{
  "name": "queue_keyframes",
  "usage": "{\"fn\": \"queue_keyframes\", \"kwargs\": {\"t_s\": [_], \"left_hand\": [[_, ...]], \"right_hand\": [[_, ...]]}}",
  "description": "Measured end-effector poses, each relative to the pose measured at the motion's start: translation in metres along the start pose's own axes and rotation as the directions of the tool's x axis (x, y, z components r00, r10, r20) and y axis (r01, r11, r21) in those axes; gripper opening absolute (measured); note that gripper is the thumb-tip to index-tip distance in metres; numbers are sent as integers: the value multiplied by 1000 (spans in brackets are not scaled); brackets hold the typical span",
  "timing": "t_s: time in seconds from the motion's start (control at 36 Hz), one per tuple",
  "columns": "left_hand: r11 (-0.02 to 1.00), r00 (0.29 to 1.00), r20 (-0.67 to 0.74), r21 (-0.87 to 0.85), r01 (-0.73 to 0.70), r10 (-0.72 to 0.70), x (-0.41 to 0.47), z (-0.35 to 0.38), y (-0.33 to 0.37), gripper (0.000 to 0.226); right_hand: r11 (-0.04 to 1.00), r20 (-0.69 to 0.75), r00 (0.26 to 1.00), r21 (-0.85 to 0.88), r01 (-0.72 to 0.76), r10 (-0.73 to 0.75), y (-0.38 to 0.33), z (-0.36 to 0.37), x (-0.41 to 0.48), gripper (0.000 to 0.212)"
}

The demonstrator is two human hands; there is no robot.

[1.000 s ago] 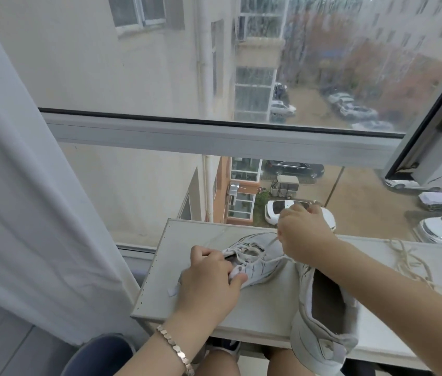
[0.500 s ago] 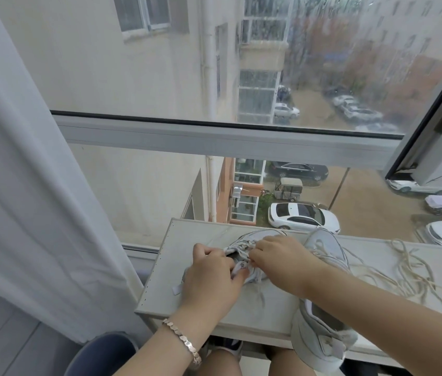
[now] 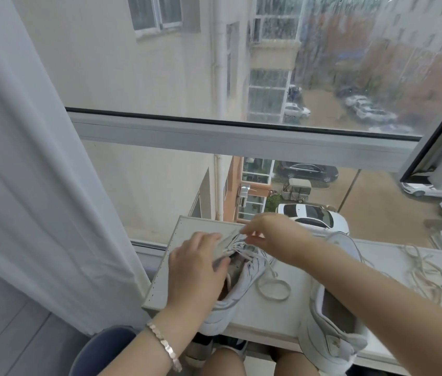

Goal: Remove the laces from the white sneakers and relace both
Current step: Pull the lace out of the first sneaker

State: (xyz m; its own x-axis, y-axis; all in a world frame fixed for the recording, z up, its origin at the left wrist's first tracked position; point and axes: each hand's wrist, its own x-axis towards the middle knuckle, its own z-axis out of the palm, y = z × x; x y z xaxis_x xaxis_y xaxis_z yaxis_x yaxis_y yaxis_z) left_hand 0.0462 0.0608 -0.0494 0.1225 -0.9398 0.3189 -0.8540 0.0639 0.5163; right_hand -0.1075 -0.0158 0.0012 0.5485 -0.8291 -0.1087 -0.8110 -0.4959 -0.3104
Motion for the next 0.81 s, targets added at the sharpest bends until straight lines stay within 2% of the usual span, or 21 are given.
{"fn": "queue_keyframes", "kwargs": {"t_s": [0.06, 0.11, 0.22, 0.39, 0.56, 0.61, 0.72, 0.81], "left_hand": [[972, 969, 178, -132, 196, -171, 4, -5, -6, 32], [920, 933, 275, -250, 301, -231, 6, -9, -6, 9], [968, 954, 243, -136, 212, -175, 6, -7, -7, 12], [991, 983, 139, 74, 110, -119, 8, 0, 1, 15], [983, 985, 104, 137, 125, -140, 10, 0, 3, 12], [976, 982, 104, 168, 137, -156, 11, -2, 0, 14], [973, 971, 118, 123, 193, -208, 16, -6, -7, 17], [976, 970, 141, 119, 183, -199, 16, -5, -5, 28]], "right_hand": [[999, 42, 999, 44, 27, -29, -12, 12, 9, 29], [998, 86, 995, 45, 45, -48, -18, 19, 18, 27], [998, 130, 991, 55, 34, -41, -16, 13, 23, 23], [999, 106, 994, 47, 23, -28, -14, 9, 15, 21], [991, 98, 994, -129, -43, 55, -22, 17, 20, 24], [993, 60, 995, -89, -73, 79, -10, 11, 18, 17], [960, -52, 973, 184, -212, 225, 25, -1, 7, 16], [954, -26, 972, 197, -226, 235, 33, 3, 5, 21]]}}
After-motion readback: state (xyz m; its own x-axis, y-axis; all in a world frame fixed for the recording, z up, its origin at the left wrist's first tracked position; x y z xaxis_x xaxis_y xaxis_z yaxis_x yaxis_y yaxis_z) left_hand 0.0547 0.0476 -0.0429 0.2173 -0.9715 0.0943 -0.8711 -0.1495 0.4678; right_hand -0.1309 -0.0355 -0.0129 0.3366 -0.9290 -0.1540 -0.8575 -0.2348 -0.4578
